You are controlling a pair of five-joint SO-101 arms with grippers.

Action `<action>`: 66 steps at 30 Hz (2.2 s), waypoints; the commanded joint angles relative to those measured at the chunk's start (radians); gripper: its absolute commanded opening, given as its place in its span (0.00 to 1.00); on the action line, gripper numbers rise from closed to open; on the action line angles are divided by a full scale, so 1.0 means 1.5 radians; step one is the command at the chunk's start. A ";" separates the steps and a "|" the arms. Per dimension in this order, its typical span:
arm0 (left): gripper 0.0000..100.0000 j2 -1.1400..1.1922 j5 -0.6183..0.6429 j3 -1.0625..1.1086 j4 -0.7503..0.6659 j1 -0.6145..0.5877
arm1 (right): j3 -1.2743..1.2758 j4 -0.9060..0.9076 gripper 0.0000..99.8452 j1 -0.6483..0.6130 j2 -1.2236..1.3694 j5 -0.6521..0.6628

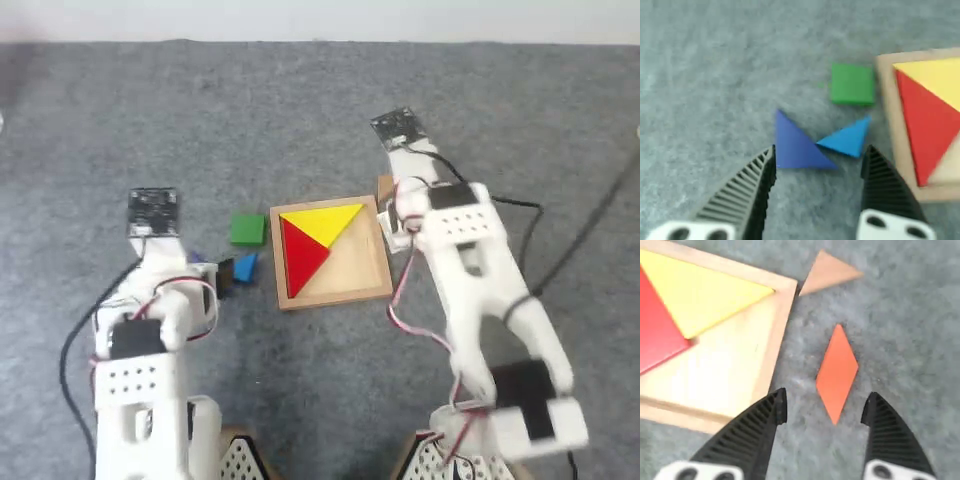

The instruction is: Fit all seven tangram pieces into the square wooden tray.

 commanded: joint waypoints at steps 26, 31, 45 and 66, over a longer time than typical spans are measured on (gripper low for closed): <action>0.27 0.034 0.033 0.057 -0.161 -0.055 | -0.184 0.037 0.16 0.099 0.251 -0.084; 0.27 0.034 0.033 0.058 -0.161 -0.055 | -0.199 0.037 0.15 0.095 0.293 -0.066; 0.27 0.035 0.032 0.075 -0.191 -0.054 | -0.277 0.091 0.04 0.088 0.343 -0.072; 0.27 0.034 0.025 0.075 -0.214 -0.169 | -0.284 0.174 0.03 -0.114 0.108 0.245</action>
